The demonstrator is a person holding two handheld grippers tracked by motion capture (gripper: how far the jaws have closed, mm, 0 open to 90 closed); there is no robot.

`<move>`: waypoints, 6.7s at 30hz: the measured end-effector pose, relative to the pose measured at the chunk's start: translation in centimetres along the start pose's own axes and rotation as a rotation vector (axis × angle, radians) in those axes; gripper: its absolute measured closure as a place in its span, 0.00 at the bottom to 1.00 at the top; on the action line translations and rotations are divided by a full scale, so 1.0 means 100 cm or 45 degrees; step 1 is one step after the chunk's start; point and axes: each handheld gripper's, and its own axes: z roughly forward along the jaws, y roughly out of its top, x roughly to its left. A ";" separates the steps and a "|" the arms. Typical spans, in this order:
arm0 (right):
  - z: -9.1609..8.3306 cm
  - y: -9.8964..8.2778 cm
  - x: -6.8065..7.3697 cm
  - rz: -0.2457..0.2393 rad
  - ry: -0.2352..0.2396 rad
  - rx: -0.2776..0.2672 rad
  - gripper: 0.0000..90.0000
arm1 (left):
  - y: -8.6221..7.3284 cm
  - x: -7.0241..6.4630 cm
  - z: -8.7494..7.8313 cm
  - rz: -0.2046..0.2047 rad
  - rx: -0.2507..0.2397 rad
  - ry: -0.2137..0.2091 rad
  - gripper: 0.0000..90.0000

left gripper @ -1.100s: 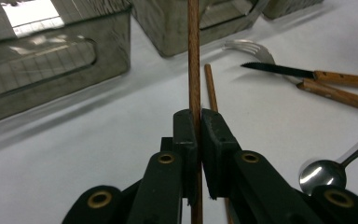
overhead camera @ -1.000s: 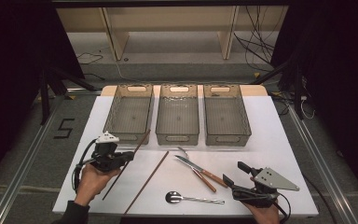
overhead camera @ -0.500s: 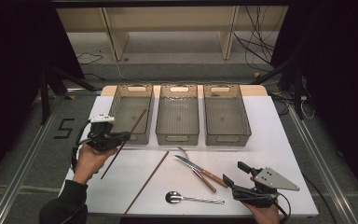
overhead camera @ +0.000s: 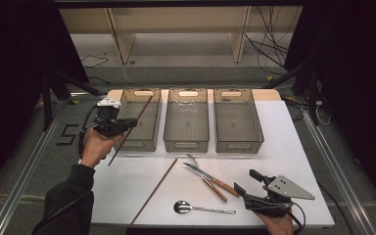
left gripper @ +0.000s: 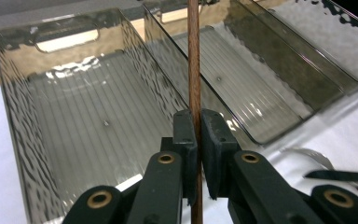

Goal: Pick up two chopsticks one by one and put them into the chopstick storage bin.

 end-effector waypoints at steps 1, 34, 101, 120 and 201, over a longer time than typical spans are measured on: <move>0.000 0.000 0.000 0.001 0.002 -0.001 0.32 | 0.003 0.001 0.001 0.011 0.001 0.002 0.94; 0.000 -0.002 -0.004 0.049 0.031 -0.006 0.32 | 0.044 0.067 0.061 0.065 -0.041 0.086 0.94; 0.000 -0.001 -0.001 0.038 0.035 -0.012 0.32 | -0.029 -0.034 0.013 -0.036 0.038 -0.125 0.26; 0.001 -0.001 0.001 0.023 0.039 -0.003 0.27 | -0.079 -0.055 0.006 -0.001 0.116 -0.155 0.21; 0.004 -0.002 0.005 -0.003 0.056 0.022 0.28 | -0.138 -0.124 0.026 0.252 0.593 -0.028 0.90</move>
